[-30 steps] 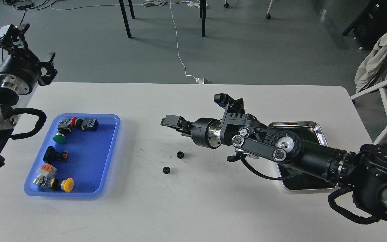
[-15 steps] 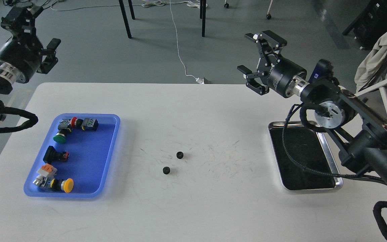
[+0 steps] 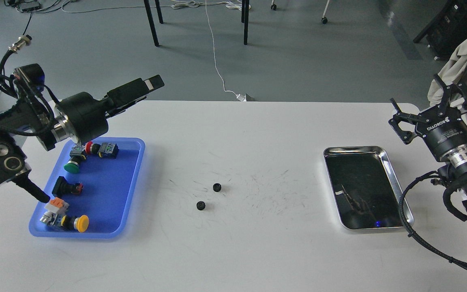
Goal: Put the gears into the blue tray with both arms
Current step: 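Reach the left gripper to the black parts and grasp one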
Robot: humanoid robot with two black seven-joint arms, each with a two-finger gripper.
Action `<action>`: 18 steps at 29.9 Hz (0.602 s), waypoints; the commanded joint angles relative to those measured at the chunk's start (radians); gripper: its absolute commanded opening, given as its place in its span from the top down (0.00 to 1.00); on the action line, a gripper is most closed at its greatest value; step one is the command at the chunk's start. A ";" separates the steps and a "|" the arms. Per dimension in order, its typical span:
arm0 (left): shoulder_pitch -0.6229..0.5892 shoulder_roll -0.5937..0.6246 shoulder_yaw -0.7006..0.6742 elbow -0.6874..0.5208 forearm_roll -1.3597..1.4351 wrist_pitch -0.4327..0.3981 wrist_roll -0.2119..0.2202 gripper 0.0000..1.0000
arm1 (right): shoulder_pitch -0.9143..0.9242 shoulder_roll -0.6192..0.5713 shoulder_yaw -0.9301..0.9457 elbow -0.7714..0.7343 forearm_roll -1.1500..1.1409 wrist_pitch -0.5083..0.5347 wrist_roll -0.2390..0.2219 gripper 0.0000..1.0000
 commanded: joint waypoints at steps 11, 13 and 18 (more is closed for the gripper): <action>0.014 -0.303 0.160 0.087 0.817 0.030 0.011 0.03 | -0.030 0.014 -0.011 0.002 0.002 0.003 0.006 0.03; 0.025 -0.354 0.162 0.130 0.861 0.030 0.015 0.03 | -0.030 0.014 -0.014 0.003 0.002 0.003 0.006 0.03; 0.045 -0.451 0.162 0.271 0.868 0.047 0.014 0.04 | -0.030 0.014 -0.015 0.005 0.002 0.003 0.006 0.03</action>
